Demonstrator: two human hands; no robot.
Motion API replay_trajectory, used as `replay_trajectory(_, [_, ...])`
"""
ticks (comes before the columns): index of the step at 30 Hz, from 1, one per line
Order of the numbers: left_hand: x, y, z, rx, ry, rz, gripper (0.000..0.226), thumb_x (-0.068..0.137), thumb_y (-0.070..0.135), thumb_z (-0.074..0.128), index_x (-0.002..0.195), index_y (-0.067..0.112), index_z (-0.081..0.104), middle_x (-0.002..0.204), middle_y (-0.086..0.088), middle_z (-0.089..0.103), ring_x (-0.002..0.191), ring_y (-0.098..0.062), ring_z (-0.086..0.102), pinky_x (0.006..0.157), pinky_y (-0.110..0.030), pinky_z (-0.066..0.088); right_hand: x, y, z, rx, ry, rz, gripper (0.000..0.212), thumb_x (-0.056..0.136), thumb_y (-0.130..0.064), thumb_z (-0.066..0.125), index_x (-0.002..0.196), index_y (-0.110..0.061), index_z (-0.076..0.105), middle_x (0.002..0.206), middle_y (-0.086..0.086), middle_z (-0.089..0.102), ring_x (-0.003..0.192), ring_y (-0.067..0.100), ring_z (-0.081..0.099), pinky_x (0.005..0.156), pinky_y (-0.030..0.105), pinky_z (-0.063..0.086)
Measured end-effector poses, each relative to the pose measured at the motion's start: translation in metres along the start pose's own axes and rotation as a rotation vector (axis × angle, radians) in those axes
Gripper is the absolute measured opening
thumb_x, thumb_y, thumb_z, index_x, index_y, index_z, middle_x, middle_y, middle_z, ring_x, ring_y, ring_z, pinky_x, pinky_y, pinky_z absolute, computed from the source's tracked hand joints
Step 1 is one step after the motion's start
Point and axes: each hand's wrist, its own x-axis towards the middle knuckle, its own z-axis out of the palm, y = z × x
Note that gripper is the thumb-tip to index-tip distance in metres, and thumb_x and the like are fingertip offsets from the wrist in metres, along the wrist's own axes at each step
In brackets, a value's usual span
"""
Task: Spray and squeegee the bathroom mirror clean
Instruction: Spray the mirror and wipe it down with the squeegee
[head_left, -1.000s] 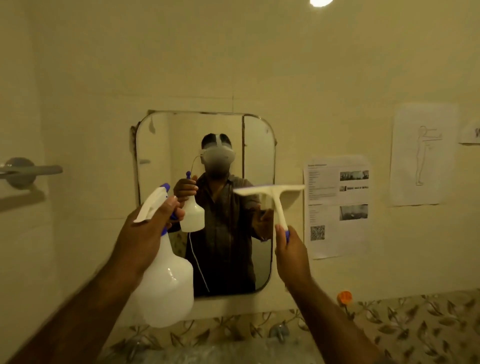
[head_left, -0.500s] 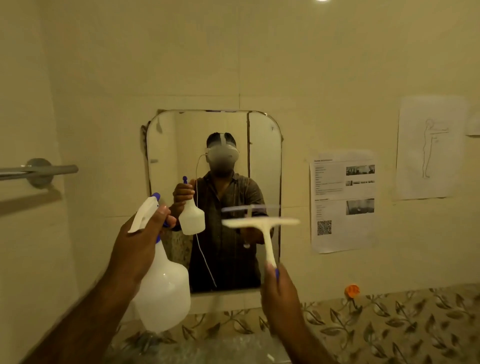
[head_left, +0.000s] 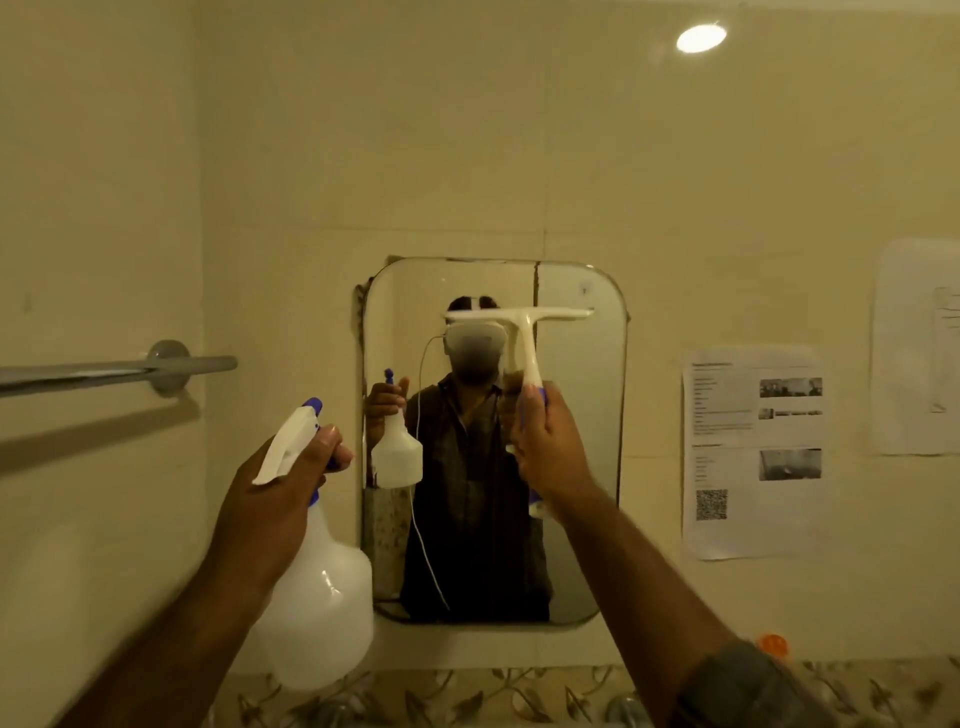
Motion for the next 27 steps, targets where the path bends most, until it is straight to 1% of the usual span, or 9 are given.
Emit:
replay_trajectory(2, [-0.001, -0.006, -0.004, 0.000, 0.014, -0.015, 0.037, 0.087, 0.057, 0.050, 0.087, 0.026, 0.070, 0.092, -0.001, 0.074, 0.098, -0.020, 0.068, 0.101, -0.050, 0.046, -0.037, 0.042, 0.001, -0.094, 0.006, 0.053, 0.041, 0.104, -0.043, 0.039, 0.131, -0.015, 0.052, 0.081, 0.005, 0.059, 0.057, 0.006, 0.055, 0.051, 0.023, 0.047])
replay_trajectory(5, [-0.003, -0.015, -0.004, 0.002, 0.027, -0.043, 0.029, 0.093, 0.048, 0.051, 0.086, 0.027, 0.069, 0.092, 0.000, 0.074, 0.097, -0.018, 0.068, 0.101, -0.049, 0.046, -0.106, 0.104, 0.006, -0.117, -0.006, 0.166, 0.042, 0.094, -0.055, 0.040, 0.110, -0.021, 0.059, 0.071, 0.002, 0.055, 0.058, 0.013, 0.051, 0.057, 0.033, 0.045])
replay_trajectory(9, [-0.010, -0.025, 0.000, 0.007, 0.003, -0.046, 0.029, 0.094, 0.045, 0.050, 0.092, 0.023, 0.069, 0.095, -0.003, 0.074, 0.101, -0.023, 0.068, 0.103, -0.051, 0.045, -0.181, 0.168, 0.010, -0.293, 0.039, 0.396, 0.029, 0.101, -0.045, 0.044, 0.096, -0.021, 0.059, 0.068, 0.001, 0.057, 0.060, 0.016, 0.054, 0.061, 0.039, 0.045])
replay_trajectory(12, [-0.015, -0.030, 0.003, 0.011, -0.014, -0.055, 0.028, 0.095, 0.045, 0.049, 0.093, 0.024, 0.068, 0.099, -0.007, 0.073, 0.103, -0.028, 0.066, 0.103, -0.055, 0.043, -0.219, 0.194, 0.015, -0.458, 0.002, 0.557, 0.024, 0.103, -0.037, 0.044, 0.096, -0.019, 0.059, 0.076, -0.001, 0.060, 0.071, 0.018, 0.059, 0.075, 0.035, 0.051])
replay_trajectory(15, [-0.020, -0.034, 0.003, 0.015, -0.021, -0.064, 0.028, 0.093, 0.049, 0.049, 0.091, 0.028, 0.067, 0.099, -0.006, 0.073, 0.103, -0.028, 0.066, 0.103, -0.056, 0.044, -0.239, 0.189, 0.019, -0.549, -0.027, 0.692, 0.029, 0.104, -0.039, 0.043, 0.108, -0.017, 0.062, 0.087, -0.002, 0.062, 0.090, 0.021, 0.064, 0.083, 0.028, 0.048])
replay_trajectory(18, [-0.022, -0.033, -0.001, 0.020, 0.000, -0.069, 0.029, 0.094, 0.048, 0.049, 0.088, 0.029, 0.069, 0.096, -0.002, 0.074, 0.101, -0.024, 0.067, 0.102, -0.054, 0.044, -0.220, 0.138, 0.023, -0.480, -0.068, 0.538, 0.027, 0.102, -0.043, 0.044, 0.103, -0.021, 0.059, 0.071, -0.006, 0.059, 0.068, 0.010, 0.060, 0.068, 0.031, 0.048])
replay_trajectory(21, [-0.017, -0.027, -0.008, 0.008, 0.025, -0.066, 0.031, 0.092, 0.049, 0.049, 0.091, 0.025, 0.069, 0.096, -0.003, 0.074, 0.100, -0.024, 0.067, 0.102, -0.055, 0.044, -0.150, 0.060, 0.042, -0.104, -0.055, 0.307, 0.039, 0.095, -0.055, 0.041, 0.103, -0.021, 0.059, 0.067, -0.003, 0.057, 0.053, 0.005, 0.052, 0.051, 0.027, 0.045])
replay_trajectory(25, [-0.011, -0.013, -0.016, -0.016, 0.045, -0.042, 0.044, 0.077, 0.064, 0.051, 0.089, 0.026, 0.071, 0.094, -0.003, 0.075, 0.099, -0.022, 0.068, 0.102, -0.053, 0.045, -0.029, -0.023, 0.076, 0.034, -0.001, 0.050, 0.039, 0.104, -0.041, 0.041, 0.129, -0.013, 0.049, 0.096, 0.012, 0.059, 0.069, 0.015, 0.057, 0.063, 0.033, 0.049])
replay_trajectory(27, [-0.009, -0.010, -0.022, -0.012, 0.047, -0.024, 0.040, 0.079, 0.063, 0.051, 0.087, 0.029, 0.072, 0.093, -0.001, 0.075, 0.099, -0.021, 0.069, 0.101, -0.052, 0.046, 0.012, -0.044, 0.089, -0.029, 0.004, -0.022, 0.038, 0.105, -0.039, 0.040, 0.122, -0.007, 0.050, 0.096, 0.017, 0.057, 0.074, 0.021, 0.054, 0.070, 0.038, 0.049])
